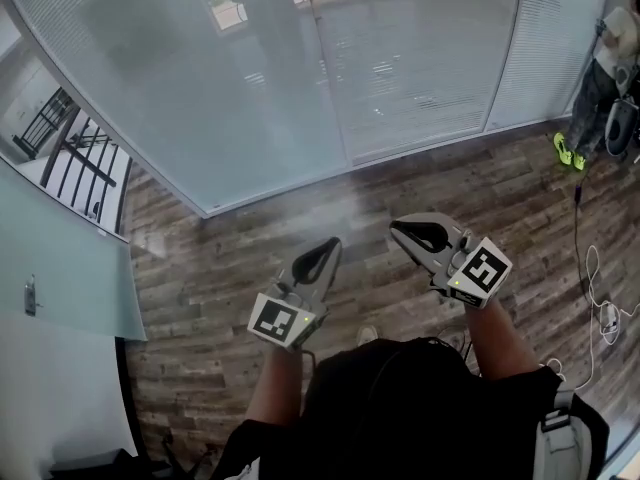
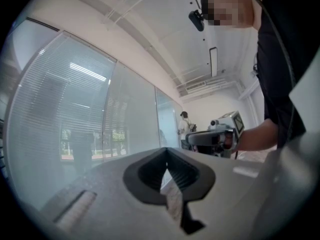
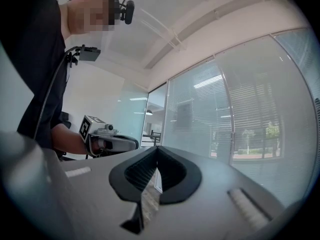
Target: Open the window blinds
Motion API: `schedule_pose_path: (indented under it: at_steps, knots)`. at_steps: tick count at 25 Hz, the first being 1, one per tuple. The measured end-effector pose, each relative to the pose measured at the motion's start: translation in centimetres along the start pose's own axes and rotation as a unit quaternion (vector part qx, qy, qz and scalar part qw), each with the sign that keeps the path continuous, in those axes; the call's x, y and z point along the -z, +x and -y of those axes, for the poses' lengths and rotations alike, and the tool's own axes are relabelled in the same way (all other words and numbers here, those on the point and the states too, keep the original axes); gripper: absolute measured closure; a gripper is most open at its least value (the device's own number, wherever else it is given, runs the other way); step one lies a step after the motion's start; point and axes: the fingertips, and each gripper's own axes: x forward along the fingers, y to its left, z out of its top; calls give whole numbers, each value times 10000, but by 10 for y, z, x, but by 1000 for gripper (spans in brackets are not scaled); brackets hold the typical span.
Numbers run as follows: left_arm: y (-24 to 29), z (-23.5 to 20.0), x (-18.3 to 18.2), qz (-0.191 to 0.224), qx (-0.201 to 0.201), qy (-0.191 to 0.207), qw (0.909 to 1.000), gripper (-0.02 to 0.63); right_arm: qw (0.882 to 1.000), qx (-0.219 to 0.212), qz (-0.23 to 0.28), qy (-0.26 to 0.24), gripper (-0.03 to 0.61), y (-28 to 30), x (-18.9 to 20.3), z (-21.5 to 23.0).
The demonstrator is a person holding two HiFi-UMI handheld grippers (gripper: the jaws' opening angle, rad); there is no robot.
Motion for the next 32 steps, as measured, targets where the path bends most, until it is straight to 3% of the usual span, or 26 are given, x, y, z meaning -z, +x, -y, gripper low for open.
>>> schedule_pose_path:
  at_steps: [14, 29, 32]
  knots:
    - [38, -52, 8, 80, 401, 6, 9992, 609, 9993, 352, -108, 7, 572, 33, 11, 42]
    - [54, -85, 21, 57, 490, -33, 9988, 609, 9988, 463, -141, 78, 572, 63, 23, 63]
    - [55, -91, 24, 0, 439, -21, 9990, 609, 9989, 408, -87, -197, 572, 64, 19, 68]
